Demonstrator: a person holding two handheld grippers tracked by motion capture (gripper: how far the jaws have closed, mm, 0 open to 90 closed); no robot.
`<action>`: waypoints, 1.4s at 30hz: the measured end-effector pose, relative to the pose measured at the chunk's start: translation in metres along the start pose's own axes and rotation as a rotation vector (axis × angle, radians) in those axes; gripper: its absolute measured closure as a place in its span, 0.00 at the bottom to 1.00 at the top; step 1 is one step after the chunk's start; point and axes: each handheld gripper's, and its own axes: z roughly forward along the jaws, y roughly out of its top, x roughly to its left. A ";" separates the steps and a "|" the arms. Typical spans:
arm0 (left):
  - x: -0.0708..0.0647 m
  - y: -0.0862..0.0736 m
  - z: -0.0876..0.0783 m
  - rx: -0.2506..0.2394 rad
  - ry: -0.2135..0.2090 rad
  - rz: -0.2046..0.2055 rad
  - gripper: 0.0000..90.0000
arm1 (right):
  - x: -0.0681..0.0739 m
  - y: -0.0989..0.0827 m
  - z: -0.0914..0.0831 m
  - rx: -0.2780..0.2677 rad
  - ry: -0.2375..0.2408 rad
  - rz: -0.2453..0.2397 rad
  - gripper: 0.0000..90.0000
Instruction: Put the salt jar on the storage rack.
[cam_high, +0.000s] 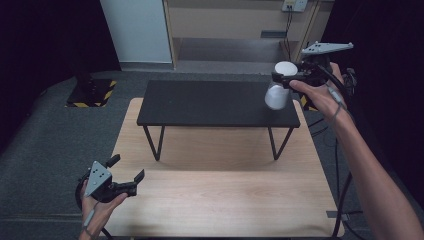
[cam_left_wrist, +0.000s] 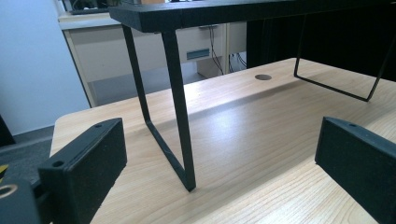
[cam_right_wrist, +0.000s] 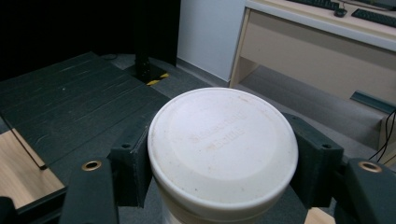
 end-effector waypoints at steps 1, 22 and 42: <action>0.000 0.000 0.000 0.001 0.001 -0.001 0.01 | -0.001 -0.002 0.003 -0.001 -0.001 0.004 0.37; 0.000 -0.001 0.000 0.010 -0.001 0.002 0.01 | -0.003 -0.006 0.043 0.043 0.009 0.003 0.37; -0.002 0.000 0.002 0.017 -0.008 0.010 0.01 | 0.002 -0.053 0.008 -0.128 -0.029 0.114 0.04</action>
